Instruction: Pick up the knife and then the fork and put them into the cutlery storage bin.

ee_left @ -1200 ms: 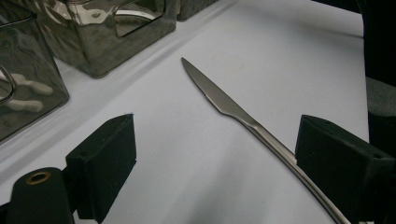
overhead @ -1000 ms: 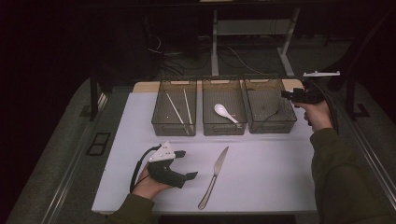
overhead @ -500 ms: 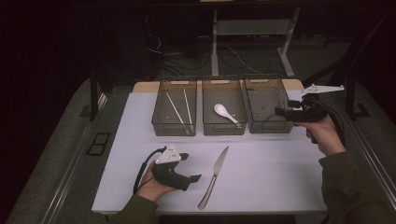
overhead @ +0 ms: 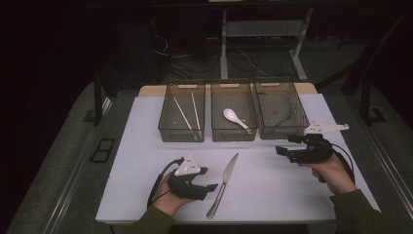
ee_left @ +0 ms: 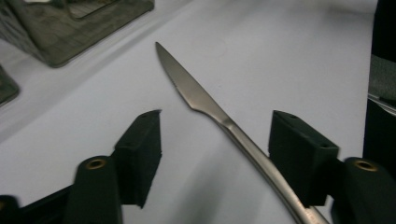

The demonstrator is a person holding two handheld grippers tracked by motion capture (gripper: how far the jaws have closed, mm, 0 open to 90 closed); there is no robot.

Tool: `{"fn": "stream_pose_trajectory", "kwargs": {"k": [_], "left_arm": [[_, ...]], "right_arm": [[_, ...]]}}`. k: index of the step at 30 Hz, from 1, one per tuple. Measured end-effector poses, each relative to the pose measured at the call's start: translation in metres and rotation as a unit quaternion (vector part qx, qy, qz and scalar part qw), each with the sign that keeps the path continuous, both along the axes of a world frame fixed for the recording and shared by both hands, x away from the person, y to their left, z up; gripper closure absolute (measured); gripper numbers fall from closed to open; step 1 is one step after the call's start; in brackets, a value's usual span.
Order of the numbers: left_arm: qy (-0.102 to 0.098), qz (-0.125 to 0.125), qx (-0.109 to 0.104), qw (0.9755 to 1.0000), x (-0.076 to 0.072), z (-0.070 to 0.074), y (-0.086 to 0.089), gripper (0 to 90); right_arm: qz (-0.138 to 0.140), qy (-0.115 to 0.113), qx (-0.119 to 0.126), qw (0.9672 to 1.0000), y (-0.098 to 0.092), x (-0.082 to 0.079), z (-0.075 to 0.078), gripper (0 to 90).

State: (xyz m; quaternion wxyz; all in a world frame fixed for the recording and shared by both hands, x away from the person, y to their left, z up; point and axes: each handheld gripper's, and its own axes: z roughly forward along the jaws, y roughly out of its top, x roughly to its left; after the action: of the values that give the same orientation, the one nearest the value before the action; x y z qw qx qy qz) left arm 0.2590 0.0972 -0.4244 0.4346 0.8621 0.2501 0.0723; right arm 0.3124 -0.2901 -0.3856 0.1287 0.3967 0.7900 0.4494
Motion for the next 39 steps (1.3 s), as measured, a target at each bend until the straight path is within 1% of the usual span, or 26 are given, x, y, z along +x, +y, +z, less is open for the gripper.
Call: {"fn": "stream_pose_trajectory", "kwargs": {"k": [2,3,4,5,6,7,9,10,11,12,13,16,18,20,21,23,25,29,30,31,32,34,36,37,38,39], "left_arm": [[0.008,0.002,0.004,1.0,-0.001,-0.002,-0.005,42.9],[0.013,0.004,0.008,0.9999,-0.002,-0.003,-0.008,44.4],[0.015,0.003,0.008,0.9998,-0.002,-0.003,-0.01,45.9],[0.015,0.003,0.014,0.9998,-0.003,-0.004,-0.012,47.4],[0.018,0.004,0.014,0.9997,-0.003,-0.005,-0.015,48.3],[0.021,0.004,0.012,0.9997,-0.004,-0.006,-0.017,49.3],[0.022,0.004,0.021,0.9995,-0.004,-0.007,-0.021,52.5],[0.027,0.008,0.014,0.9995,-0.005,-0.009,-0.024,55.1],[0.028,0.007,0.022,0.9993,-0.006,-0.01,-0.027,56.6],[0.029,0.003,0.035,0.999,-0.006,-0.011,-0.029,56.9],[0.033,0.008,0.03,0.999,-0.007,-0.013,-0.031,57.1],[0.036,-0.001,0.056,0.9978,-0.007,-0.017,-0.036,58.7],[0.036,-0.001,0.063,0.9974,-0.008,-0.019,-0.038,61.7],[0.036,-0.008,0.071,0.9968,-0.008,-0.02,-0.041,65.3],[0.031,-0.009,0.074,0.9967,-0.009,-0.02,-0.043,67.1],[0.027,-0.01,0.081,0.9963,-0.009,-0.019,-0.044,68.5],[0.03,-0.013,0.085,0.9959,-0.008,-0.018,-0.042,70.0],[0.027,-0.002,0.092,0.9954,-0.006,-0.017,-0.035,73.2],[0.026,-0.001,0.099,0.9948,-0.004,-0.016,-0.032,73.7],[0.028,0.005,0.097,0.9949,-0.003,-0.016,-0.029,74.0],[0.028,0.004,0.098,0.9947,-0.001,-0.016,-0.027,74.0],[0.033,0.016,0.095,0.9948,0.003,-0.016,-0.024,74.0],[0.038,0.022,0.091,0.9949,0.007,-0.017,-0.023,73.0],[0.044,0.03,0.085,0.9949,0.009,-0.018,-0.024,73.0],[0.043,0.031,0.087,0.9948,0.01,-0.018,-0.025,73.1],[0.05,0.044,0.083,0.9943,0.01,-0.018,-0.026,73.2]], "right_arm": [[0.002,-0.001,-0.003,1.0,0.002,-0.005,-0.007,28.3],[0.004,0.003,-0.003,1.0,0.004,-0.007,-0.01,28.3],[0.006,0.008,-0.008,0.9999,0.006,-0.01,-0.014,28.3],[0.006,0.01,-0.011,0.9999,0.007,-0.012,-0.016,28.3],[0.008,0.012,-0.013,0.9998,0.008,-0.014,-0.018,28.3],[0.012,0.012,-0.015,0.9997,0.009,-0.017,-0.02,28.3],[0.013,0.015,-0.012,0.9997,0.01,-0.021,-0.023,28.3],[0.015,0.02,-0.01,0.9996,0.01,-0.024,-0.025,28.3],[0.016,0.019,-0.014,0.9996,0.01,-0.026,-0.027,28.3],[0.016,0.022,-0.016,0.9995,0.009,-0.027,-0.029,28.3],[0.018,0.026,-0.017,0.9994,0.009,-0.029,-0.031,28.3],[0.019,0.031,-0.018,0.9992,0.008,-0.031,-0.034,28.3],[0.016,0.032,-0.017,0.9992,0.008,-0.031,-0.034,28.3],[0.017,0.031,-0.016,0.9993,0.008,-0.03,-0.034,28.3],[0.017,0.032,-0.016,0.9992,0.008,-0.03,-0.035,28.3],[0.016,0.033,-0.017,0.9992,0.008,-0.03,-0.035,28.3],[0.014,0.034,-0.017,0.9992,0.008,-0.03,-0.035,28.3],[0.015,0.035,-0.017,0.9991,0.008,-0.031,-0.035,28.3],[0.016,0.035,-0.017,0.9991,0.008,-0.031,-0.035,28.3],[0.016,0.035,-0.017,0.9991,0.008,-0.031,-0.035,28.3],[0.016,0.036,-0.015,0.9991,0.008,-0.03,-0.036,28.3],[0.016,0.036,-0.016,0.9991,0.008,-0.03,-0.036,28.3],[0.017,0.036,-0.014,0.9991,0.008,-0.03,-0.036,28.3],[0.017,0.035,-0.014,0.9991,0.008,-0.03,-0.036,28.3],[0.016,0.035,-0.014,0.9992,0.008,-0.03,-0.035,28.3],[0.016,0.035,-0.014,0.9992,0.008,-0.03,-0.036,28.3]]}}
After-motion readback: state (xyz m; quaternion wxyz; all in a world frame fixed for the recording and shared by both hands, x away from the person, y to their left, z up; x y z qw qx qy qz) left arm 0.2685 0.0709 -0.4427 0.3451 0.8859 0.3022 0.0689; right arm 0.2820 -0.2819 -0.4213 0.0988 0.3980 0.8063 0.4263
